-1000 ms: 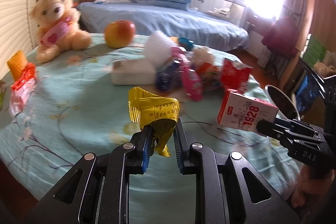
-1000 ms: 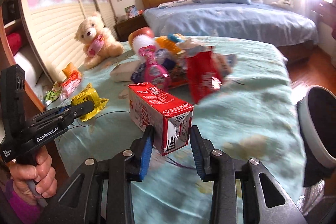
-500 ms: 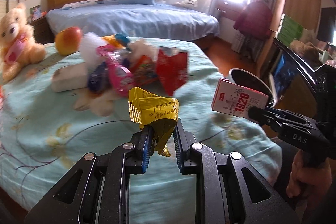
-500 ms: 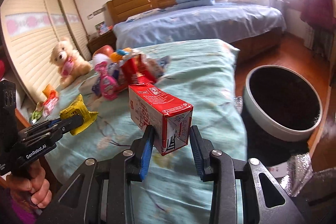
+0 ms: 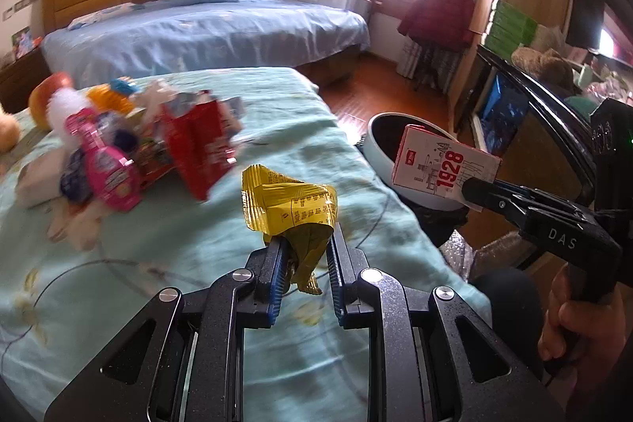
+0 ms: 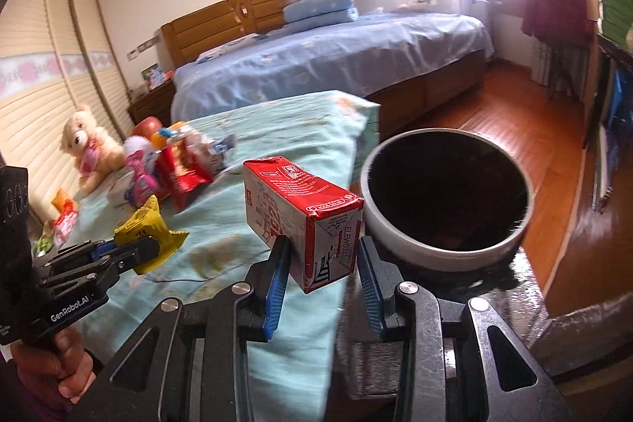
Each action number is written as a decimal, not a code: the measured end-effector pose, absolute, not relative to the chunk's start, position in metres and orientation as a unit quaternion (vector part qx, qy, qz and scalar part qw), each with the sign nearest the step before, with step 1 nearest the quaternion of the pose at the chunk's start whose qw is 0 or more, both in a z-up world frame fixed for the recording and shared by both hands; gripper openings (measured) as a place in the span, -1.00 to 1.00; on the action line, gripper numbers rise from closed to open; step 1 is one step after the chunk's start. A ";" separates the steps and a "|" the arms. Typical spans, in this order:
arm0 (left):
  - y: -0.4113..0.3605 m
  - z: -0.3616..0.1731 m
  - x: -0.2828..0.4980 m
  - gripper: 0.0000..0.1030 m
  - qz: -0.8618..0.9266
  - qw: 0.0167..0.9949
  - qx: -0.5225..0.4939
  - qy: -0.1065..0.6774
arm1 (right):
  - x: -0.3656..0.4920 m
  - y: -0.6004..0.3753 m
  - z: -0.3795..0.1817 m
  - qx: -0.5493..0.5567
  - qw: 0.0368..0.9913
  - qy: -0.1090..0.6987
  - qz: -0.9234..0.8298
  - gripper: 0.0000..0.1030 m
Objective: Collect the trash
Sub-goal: 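Carry the wrapper and carton with both tools over the black trash bin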
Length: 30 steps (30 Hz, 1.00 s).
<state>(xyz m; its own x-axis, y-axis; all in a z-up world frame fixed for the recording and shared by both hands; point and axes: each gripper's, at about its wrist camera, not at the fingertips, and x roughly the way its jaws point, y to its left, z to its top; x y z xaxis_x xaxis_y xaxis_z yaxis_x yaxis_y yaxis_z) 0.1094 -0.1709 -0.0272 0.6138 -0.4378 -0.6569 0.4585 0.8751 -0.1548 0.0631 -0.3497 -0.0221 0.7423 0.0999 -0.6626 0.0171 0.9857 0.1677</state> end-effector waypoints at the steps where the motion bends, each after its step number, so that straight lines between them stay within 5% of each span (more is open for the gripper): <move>1: -0.175 -0.027 0.111 -0.65 -0.253 0.897 0.016 0.362 | 0.063 -0.355 -0.022 0.085 0.930 0.358 0.016 -0.32; 30: -0.293 -0.018 0.160 -0.65 -0.337 0.863 0.047 0.374 | 0.103 -0.439 -0.026 0.032 0.919 0.372 -0.123 -0.32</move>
<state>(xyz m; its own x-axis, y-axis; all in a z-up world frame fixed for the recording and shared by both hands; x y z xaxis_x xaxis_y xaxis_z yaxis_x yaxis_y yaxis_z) 0.1599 -0.2932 -0.0179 0.4938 -0.5459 -0.6768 0.6161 0.7690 -0.1707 0.1029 -0.4388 -0.0261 0.6925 -0.2020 -0.6926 0.2499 0.9677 -0.0324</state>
